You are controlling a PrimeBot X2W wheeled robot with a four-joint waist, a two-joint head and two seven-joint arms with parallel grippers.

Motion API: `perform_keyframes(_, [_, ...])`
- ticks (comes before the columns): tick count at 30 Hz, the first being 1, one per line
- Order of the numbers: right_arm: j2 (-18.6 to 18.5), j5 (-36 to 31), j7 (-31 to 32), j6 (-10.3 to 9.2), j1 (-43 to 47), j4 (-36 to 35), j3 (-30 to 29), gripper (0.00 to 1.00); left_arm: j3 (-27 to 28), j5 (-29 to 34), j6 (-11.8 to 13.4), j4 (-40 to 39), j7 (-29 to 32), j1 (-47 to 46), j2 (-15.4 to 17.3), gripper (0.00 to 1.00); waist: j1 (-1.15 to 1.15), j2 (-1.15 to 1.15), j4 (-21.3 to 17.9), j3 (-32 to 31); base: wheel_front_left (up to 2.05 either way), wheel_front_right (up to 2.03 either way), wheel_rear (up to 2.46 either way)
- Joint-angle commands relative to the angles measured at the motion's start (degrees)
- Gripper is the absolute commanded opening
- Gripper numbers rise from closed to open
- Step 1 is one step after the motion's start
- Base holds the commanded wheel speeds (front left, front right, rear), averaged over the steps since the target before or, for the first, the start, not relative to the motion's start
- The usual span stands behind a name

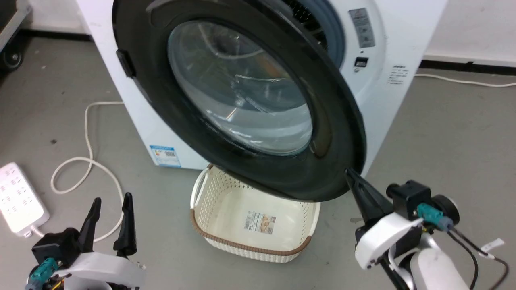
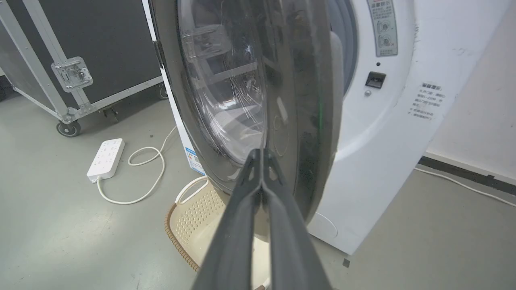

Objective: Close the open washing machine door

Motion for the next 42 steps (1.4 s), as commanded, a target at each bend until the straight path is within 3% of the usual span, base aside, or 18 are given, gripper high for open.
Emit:
perform_keyframes(1, [-0.04, -0.05, 0.10, 0.03, -2.21, 1.79, -0.75, 0.00, 0.51, 0.61, -0.63, -0.25, -0.31, -1.12, -0.43, 1.00, -0.01, 0.00, 1.23, 1.41, 0.00, 0.00, 0.00])
perform_keyframes(16, [-0.04, -0.87, -1.98, 0.03, -10.74, 7.49, -9.82, 0.00, 2.41, 2.98, -3.36, 0.09, -0.31, -4.14, -2.26, 1.00, -0.01, 0.00, 3.15, 6.57, 0.00, 0.00, 0.00])
perform_keyframes(31, [-0.04, -5.04, -4.94, 0.03, -28.14, 16.41, -19.00, 0.00, 3.43, 5.23, -7.49, 0.21, -0.31, -10.06, -3.52, 1.00, -0.01, 0.00, 5.08, 15.78, 0.00, 0.00, 0.00])
perform_keyframes(42, [-0.04, -7.72, -8.40, 0.03, -36.00, 22.88, -23.45, 0.00, 4.90, 6.50, -9.12, 1.33, -0.31, -10.73, -4.71, 1.00, -0.01, 0.00, 5.30, 17.32, 0.00, 0.00, 0.00])
